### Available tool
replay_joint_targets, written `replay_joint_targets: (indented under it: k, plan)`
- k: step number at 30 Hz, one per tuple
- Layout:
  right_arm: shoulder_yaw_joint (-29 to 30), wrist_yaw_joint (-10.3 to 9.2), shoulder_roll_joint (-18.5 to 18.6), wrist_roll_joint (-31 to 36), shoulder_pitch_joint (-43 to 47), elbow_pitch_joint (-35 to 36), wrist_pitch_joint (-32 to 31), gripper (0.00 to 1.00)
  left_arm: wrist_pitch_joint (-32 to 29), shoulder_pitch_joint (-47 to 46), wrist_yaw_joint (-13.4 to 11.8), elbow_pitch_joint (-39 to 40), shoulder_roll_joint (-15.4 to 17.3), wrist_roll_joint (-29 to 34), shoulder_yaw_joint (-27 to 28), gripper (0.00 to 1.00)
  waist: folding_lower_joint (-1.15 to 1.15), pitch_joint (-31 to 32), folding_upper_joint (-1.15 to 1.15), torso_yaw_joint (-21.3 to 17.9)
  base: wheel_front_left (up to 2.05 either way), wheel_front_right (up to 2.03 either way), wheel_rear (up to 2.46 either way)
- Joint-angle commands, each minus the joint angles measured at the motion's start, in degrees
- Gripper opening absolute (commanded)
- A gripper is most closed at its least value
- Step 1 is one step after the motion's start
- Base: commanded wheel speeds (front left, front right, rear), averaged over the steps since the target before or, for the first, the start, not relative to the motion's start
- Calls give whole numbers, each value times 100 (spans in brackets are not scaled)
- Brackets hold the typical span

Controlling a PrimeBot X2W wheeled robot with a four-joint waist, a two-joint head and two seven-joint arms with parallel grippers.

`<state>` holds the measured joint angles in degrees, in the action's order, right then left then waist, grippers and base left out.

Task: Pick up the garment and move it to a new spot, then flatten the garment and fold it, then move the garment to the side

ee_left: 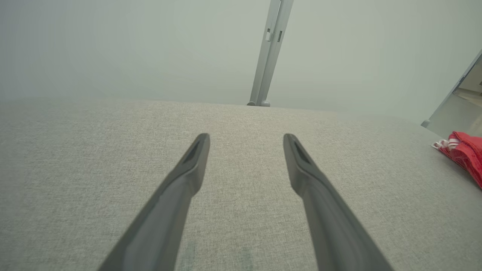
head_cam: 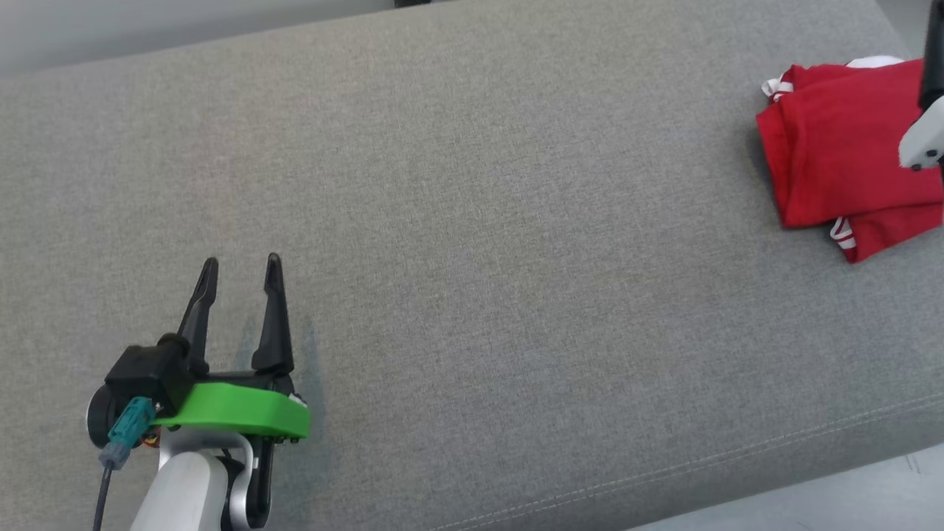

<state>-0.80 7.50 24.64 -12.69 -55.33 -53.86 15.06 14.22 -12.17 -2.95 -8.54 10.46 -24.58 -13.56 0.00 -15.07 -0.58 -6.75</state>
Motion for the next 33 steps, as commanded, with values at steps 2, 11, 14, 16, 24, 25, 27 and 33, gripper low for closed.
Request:
replay_joint_targets:
  k: [2,11,14,16,24,25,27,33]
  plan:
    - [-209,-4,-40,-200,423,385,14,100,62,181,-109,-169,-46,-27,192,100,0,608,58,27,0,0,0]
    - [-298,-3,-449,-625,1964,1787,15,100,97,612,-237,-368,-241,130,586,100,0,1205,58,175,0,0,0]
    - [-137,-3,-716,-479,2598,2341,15,100,99,782,-220,-353,-297,231,657,100,0,1348,58,253,0,0,0]
    - [-21,-4,-931,-336,3031,2726,15,100,98,897,-211,-338,-325,288,713,100,0,1427,58,309,0,0,0]
    - [261,-4,-1932,315,4550,4131,-110,100,99,1250,-146,-188,-442,518,810,100,0,1566,58,497,0,0,0]
    - [229,-4,-2011,326,4699,4245,-150,100,99,1277,-142,-178,-458,545,813,100,0,1570,58,514,0,0,0]
    - [144,-3,-2109,316,4942,4455,-192,100,100,1321,-122,-172,-476,577,810,100,0,1567,58,544,0,0,0]
    - [-135,-3,-2168,197,5286,4693,-254,100,100,1378,-33,-239,-507,684,705,100,0,1535,58,578,0,0,0]
